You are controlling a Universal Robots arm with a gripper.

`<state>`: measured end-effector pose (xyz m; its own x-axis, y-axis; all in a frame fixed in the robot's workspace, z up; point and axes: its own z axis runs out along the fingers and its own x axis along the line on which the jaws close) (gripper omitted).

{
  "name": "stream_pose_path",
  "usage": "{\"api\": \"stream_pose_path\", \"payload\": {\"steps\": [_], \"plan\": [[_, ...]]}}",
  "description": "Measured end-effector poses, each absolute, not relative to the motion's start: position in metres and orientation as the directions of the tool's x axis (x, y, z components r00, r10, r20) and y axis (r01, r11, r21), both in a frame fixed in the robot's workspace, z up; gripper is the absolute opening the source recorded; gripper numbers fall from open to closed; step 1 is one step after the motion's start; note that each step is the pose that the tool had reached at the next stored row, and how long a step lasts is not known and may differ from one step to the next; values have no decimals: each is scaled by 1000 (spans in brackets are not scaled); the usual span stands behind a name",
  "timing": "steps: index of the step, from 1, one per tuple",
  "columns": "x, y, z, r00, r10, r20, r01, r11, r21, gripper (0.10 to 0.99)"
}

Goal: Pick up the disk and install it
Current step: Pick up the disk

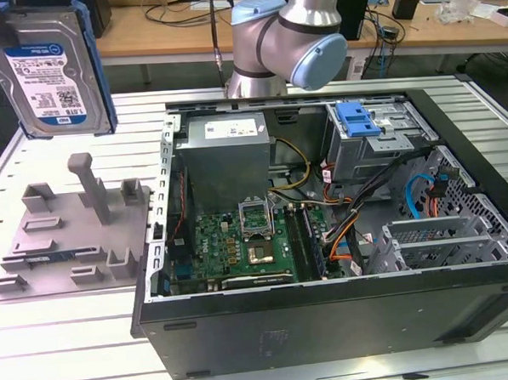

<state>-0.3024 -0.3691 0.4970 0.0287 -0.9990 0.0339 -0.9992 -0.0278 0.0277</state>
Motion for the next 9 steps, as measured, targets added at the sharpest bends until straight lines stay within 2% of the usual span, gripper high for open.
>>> {"api": "stream_pose_path", "payload": {"steps": [9], "plan": [[-265, -394, 497, 29, -999, 34, -999, -28, 35, 369]]}}
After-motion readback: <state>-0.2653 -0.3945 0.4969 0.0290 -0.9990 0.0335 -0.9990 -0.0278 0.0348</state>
